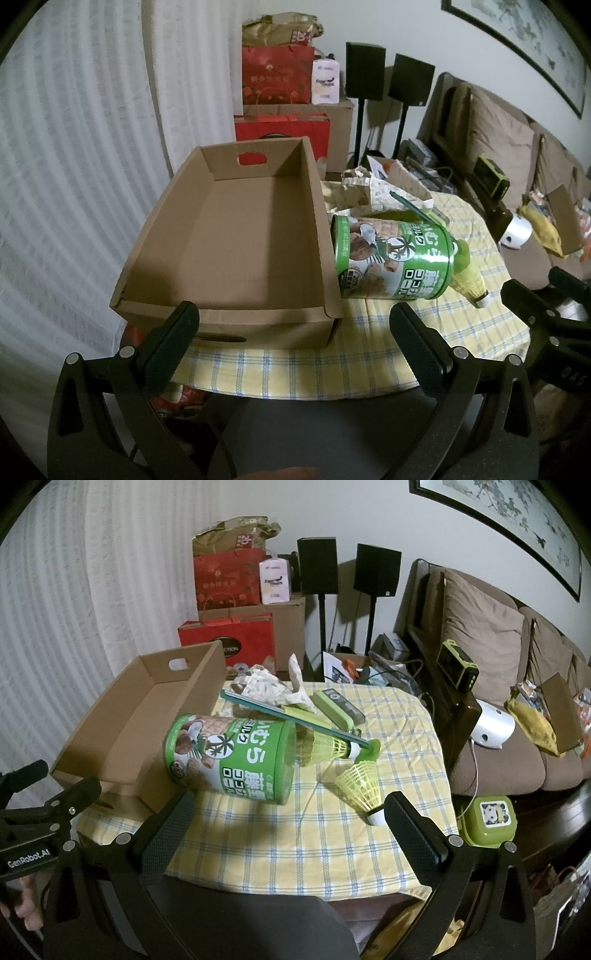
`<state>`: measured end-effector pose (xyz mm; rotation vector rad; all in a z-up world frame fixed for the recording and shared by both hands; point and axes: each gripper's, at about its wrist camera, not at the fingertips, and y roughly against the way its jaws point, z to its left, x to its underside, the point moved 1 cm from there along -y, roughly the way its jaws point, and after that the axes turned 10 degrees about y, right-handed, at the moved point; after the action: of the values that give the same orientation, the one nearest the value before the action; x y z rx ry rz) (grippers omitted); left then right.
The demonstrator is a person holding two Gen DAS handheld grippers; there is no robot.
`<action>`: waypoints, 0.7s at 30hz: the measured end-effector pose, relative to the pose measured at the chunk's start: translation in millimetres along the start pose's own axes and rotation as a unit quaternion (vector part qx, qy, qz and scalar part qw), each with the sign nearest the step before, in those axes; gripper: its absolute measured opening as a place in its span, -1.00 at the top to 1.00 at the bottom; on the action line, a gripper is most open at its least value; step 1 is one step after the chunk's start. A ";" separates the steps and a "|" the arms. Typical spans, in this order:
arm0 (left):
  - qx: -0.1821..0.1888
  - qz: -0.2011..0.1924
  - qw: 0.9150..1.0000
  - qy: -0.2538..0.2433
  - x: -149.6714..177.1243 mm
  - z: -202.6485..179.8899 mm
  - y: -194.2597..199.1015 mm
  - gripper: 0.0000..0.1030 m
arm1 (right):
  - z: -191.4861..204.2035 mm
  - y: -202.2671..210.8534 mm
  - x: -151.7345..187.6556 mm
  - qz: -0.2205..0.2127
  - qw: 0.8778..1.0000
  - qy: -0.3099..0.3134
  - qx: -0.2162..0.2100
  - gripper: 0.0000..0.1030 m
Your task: Organize objects
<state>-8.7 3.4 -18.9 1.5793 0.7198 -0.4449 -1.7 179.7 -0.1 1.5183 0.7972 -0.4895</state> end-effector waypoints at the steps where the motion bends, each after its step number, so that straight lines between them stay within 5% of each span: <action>1: 0.000 0.000 1.000 0.000 -0.1 -0.6 0.2 -1.00 | 0.0 0.1 0.0 0.000 1.000 0.000 0.000 -1.00; 21: 0.003 -0.023 0.999 -0.034 0.3 -6.3 3.3 -1.00 | -0.8 3.0 0.2 0.001 1.000 -0.002 0.000 -1.00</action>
<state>-7.1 9.6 -15.7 1.5484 0.7046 -0.5316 0.4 180.5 1.9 1.5179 0.7932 -0.4911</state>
